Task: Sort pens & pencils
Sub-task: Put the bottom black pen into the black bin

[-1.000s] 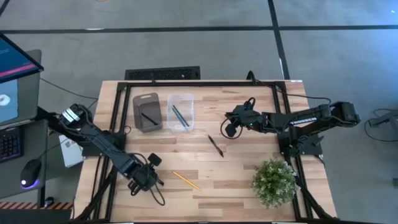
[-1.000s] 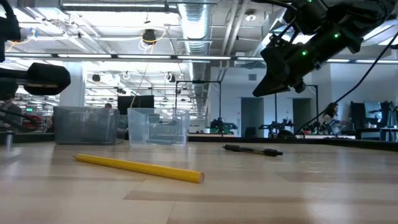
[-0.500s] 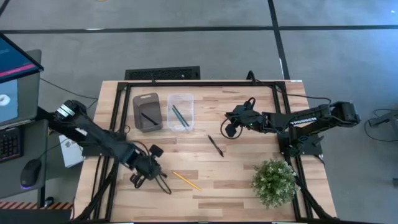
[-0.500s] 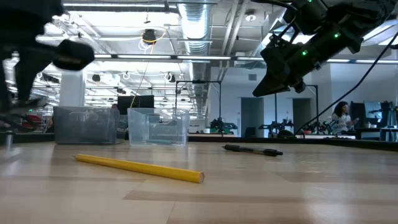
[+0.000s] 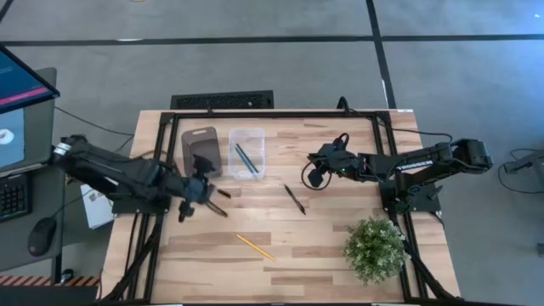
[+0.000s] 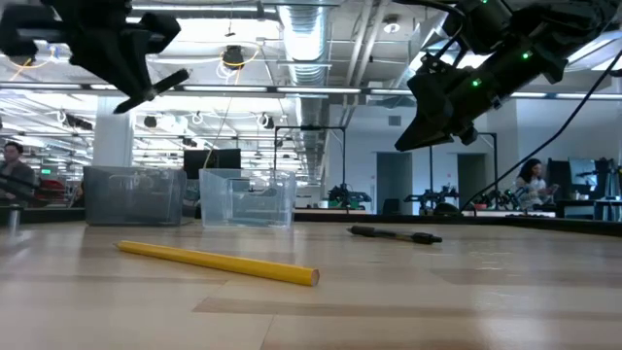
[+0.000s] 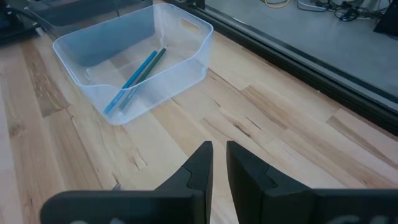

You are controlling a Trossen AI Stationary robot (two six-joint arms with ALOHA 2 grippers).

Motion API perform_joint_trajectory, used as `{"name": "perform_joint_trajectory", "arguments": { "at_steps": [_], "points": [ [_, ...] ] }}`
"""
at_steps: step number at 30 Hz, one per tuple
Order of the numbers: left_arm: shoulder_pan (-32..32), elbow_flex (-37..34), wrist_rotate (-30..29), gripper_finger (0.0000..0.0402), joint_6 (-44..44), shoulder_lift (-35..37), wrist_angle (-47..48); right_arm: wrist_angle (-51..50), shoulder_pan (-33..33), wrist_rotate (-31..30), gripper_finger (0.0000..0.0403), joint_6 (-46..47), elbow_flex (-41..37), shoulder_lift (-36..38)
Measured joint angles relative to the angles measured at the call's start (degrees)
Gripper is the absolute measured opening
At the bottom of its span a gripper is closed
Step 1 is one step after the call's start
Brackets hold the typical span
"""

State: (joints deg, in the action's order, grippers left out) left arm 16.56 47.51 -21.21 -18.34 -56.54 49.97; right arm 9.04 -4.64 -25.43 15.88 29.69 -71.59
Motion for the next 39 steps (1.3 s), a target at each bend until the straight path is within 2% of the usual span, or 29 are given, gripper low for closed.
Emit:
{"name": "perform_joint_trajectory", "arguments": {
  "at_steps": [8,13,18,30,39],
  "points": [
    [-13.32,0.00,-0.53,0.0022,-16.38,4.51,4.57,-0.02,-0.02,-0.02,0.0067,-0.02,0.00,0.00],
    [-22.08,0.00,-0.48,0.0023,-25.80,3.37,5.88,0.00,-0.02,-0.13,0.0067,0.02,0.00,0.00],
    [-28.85,0.00,-0.23,0.0023,-30.24,1.37,10.02,-0.02,-0.02,-0.12,0.0067,0.04,0.00,0.00],
    [-38.09,0.02,-0.22,0.0024,-43.76,-6.89,9.56,-0.04,-0.02,-0.13,0.0067,0.07,0.00,0.00],
    [-43.14,0.02,3.49,0.0022,-47.26,-16.57,8.82,-0.06,-0.02,-0.13,0.0067,0.07,0.00,0.00]
  ]
}}
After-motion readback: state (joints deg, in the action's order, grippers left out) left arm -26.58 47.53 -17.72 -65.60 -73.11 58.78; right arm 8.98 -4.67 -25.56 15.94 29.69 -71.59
